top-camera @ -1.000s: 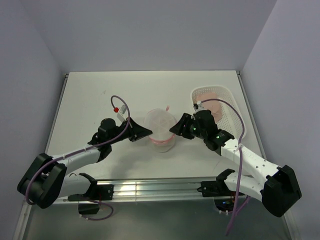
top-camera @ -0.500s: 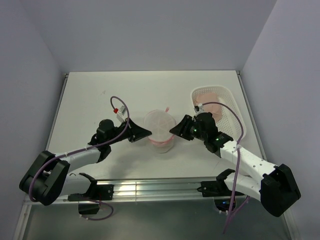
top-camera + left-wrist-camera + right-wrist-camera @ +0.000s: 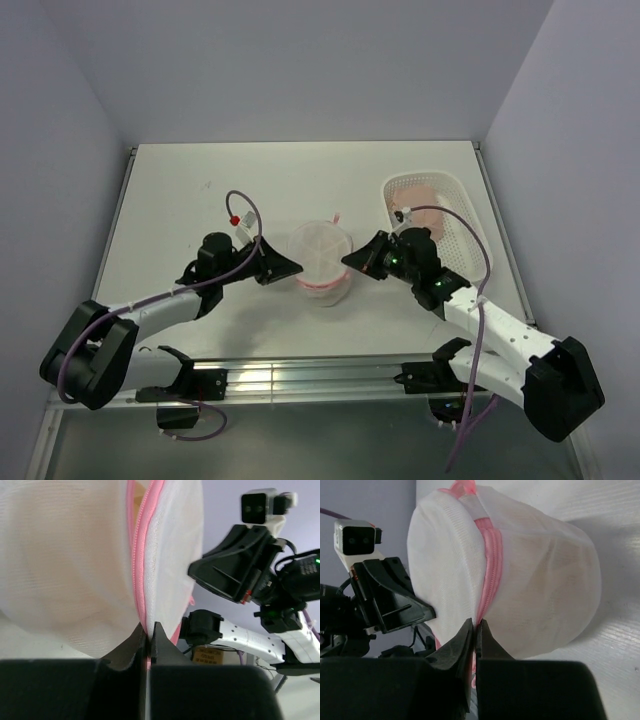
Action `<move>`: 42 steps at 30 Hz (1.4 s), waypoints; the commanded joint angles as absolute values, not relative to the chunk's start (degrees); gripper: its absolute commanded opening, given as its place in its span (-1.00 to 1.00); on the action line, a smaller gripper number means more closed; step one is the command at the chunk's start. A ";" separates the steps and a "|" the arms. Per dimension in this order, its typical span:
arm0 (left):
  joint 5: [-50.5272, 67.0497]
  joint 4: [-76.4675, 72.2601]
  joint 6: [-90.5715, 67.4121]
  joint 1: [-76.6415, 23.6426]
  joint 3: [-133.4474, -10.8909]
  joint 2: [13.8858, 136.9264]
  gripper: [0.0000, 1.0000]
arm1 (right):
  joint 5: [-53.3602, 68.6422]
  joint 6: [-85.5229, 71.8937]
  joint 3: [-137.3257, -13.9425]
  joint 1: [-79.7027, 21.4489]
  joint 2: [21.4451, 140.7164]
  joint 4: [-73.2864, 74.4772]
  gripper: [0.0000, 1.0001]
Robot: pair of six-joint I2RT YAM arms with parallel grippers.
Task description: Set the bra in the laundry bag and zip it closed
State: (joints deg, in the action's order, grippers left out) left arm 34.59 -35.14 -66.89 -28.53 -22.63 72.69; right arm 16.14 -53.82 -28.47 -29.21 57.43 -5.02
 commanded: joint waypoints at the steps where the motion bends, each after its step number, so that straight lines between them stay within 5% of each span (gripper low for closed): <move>1: 30.25 -24.72 -58.91 -28.48 -28.82 69.71 -0.84 | 15.82 -54.93 -28.04 -28.65 53.53 -6.25 -1.00; 6: 17.95 -3.75 -51.16 -28.39 -37.52 65.84 -0.26 | 9.95 -57.04 -30.49 -28.83 48.88 -0.45 -1.00; 10: 9.51 4.90 -46.42 -28.82 -41.30 60.22 -0.10 | 2.13 -58.45 -33.74 -29.79 47.02 9.02 -1.00; 22: 6.14 -0.86 -49.65 -50.00 -43.16 59.85 -0.14 | -14.41 -64.51 -46.84 -38.14 58.35 22.23 -1.00; 42: 17.49 -18.28 -52.99 -52.47 -47.98 78.74 -0.14 | -16.79 -66.27 -55.64 -42.10 64.95 32.34 -1.00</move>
State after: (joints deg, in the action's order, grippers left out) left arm 15.88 -13.10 -51.31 -52.23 -44.91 77.43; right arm -14.94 -65.78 -53.56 -41.63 65.73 31.66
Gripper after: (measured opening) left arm 0.433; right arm 0.030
